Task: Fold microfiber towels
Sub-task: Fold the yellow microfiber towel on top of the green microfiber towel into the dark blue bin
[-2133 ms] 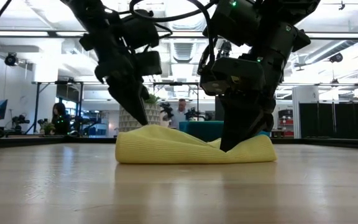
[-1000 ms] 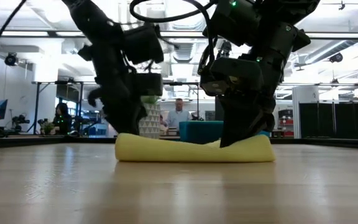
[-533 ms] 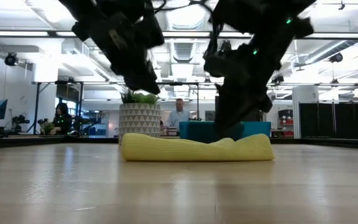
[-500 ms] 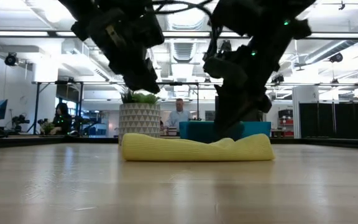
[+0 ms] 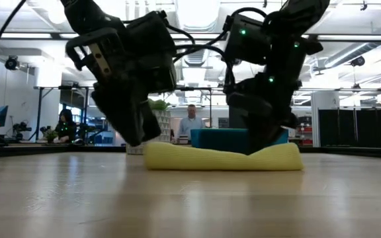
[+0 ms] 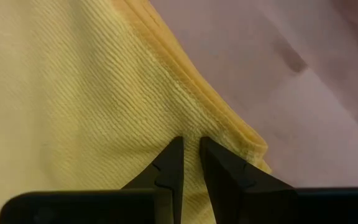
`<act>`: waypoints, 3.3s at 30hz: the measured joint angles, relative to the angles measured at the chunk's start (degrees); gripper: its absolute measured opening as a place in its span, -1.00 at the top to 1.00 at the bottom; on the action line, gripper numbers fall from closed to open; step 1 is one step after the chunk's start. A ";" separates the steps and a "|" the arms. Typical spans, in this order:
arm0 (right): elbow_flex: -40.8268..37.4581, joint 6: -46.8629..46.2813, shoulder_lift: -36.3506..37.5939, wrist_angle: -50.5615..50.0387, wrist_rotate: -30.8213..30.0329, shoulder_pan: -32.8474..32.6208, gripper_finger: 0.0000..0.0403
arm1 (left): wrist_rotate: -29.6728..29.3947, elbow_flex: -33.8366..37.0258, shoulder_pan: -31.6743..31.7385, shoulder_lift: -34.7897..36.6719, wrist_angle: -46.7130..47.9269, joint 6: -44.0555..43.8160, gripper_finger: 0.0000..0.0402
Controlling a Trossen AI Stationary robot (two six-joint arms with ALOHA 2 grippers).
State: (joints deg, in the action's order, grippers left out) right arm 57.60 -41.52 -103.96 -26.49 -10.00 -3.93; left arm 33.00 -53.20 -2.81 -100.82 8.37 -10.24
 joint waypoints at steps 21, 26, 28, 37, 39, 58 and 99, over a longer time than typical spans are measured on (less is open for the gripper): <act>-1.75 -14.10 4.46 -0.20 -1.59 -14.03 0.74 | -19.76 -1.44 0.57 -1.18 -7.74 -2.25 1.00; -2.40 -16.82 3.63 -0.39 -0.66 -15.95 0.74 | -23.69 -2.71 0.60 -5.35 -8.33 -6.09 1.00; -2.44 -17.04 4.96 -0.97 -2.15 -16.36 0.74 | -23.71 -2.63 0.60 -4.41 -7.68 -6.41 1.00; -3.48 -17.34 13.61 -2.92 -8.38 -19.77 0.74 | -23.82 -1.80 -0.48 7.04 -9.22 -5.37 1.00; -4.06 -18.35 15.08 -3.93 -9.36 -20.82 0.74 | -22.72 -1.97 -1.34 7.52 -11.22 -1.99 1.00; -9.25 -25.55 31.27 -9.28 -17.85 -36.52 0.74 | -48.15 -31.94 -12.67 -19.46 -7.89 13.24 -0.21; -13.77 -22.95 43.08 -13.68 -21.80 -45.19 0.74 | -61.89 -58.69 -17.13 -33.81 31.84 -6.25 0.15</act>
State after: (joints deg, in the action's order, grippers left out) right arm 43.83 -64.47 -60.88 -40.16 -31.79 -49.12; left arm -28.88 -111.89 -19.94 -134.63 40.21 -16.49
